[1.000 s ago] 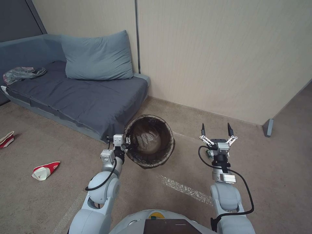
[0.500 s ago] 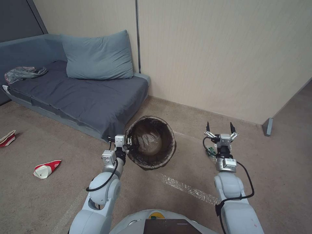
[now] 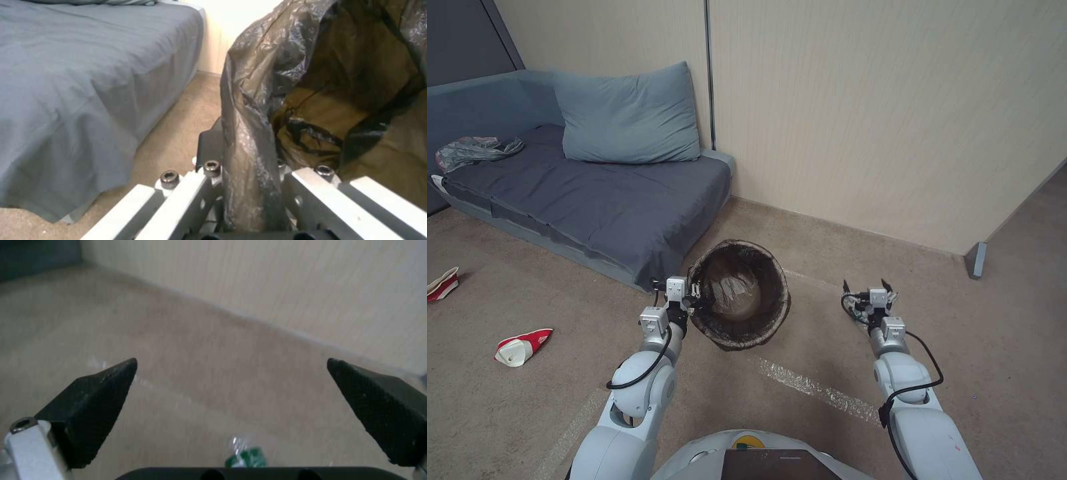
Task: Pick up the trash bin, then pick up the garbage from the floor and place it into the trash bin.
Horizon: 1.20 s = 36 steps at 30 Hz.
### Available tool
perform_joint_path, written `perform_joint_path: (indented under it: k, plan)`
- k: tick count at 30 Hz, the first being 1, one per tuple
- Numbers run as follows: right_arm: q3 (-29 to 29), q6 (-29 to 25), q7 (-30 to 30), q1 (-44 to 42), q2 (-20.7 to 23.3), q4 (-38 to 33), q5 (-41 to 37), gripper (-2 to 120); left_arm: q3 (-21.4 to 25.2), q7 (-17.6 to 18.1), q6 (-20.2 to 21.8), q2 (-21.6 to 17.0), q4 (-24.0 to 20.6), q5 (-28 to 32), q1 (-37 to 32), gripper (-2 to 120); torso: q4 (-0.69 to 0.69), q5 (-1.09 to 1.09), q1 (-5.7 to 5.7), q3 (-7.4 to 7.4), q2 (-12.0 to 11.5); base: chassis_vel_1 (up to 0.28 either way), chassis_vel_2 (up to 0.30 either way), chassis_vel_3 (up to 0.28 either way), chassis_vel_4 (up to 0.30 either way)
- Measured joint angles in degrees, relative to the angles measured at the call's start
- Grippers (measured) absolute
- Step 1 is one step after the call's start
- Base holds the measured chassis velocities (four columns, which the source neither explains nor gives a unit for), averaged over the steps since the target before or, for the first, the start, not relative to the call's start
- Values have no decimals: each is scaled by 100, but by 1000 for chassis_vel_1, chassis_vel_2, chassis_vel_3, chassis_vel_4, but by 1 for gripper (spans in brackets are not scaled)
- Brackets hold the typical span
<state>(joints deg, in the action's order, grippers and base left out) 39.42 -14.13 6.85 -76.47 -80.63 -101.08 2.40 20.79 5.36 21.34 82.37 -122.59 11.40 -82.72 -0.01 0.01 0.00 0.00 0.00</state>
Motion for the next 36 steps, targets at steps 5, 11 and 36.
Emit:
perform_joint_path:
  k: [5, 11, 36]
  plan:
    - [-40, 1076, -379, 47, 262, 322, -412, 100, -25, 0, 35, -56, 12, 15, 27, 2, 0, -1, 0, 0, 0, 0, 0, 0, 0]
    - [-10, 1769, -975, 104, 485, 939, -594, 100, -57, 1, 60, -67, 12, 20, 64, 2, 1, -2, 0, 0, 0, 0, 0, 0, 0]
    - [30, 939, -1942, 1350, 842, 3963, 63, 100, -22, 10, 43, -43, 115, -55, 10, 2, 1, -1, 0, 0, 0, 0, 0, 0, 0]
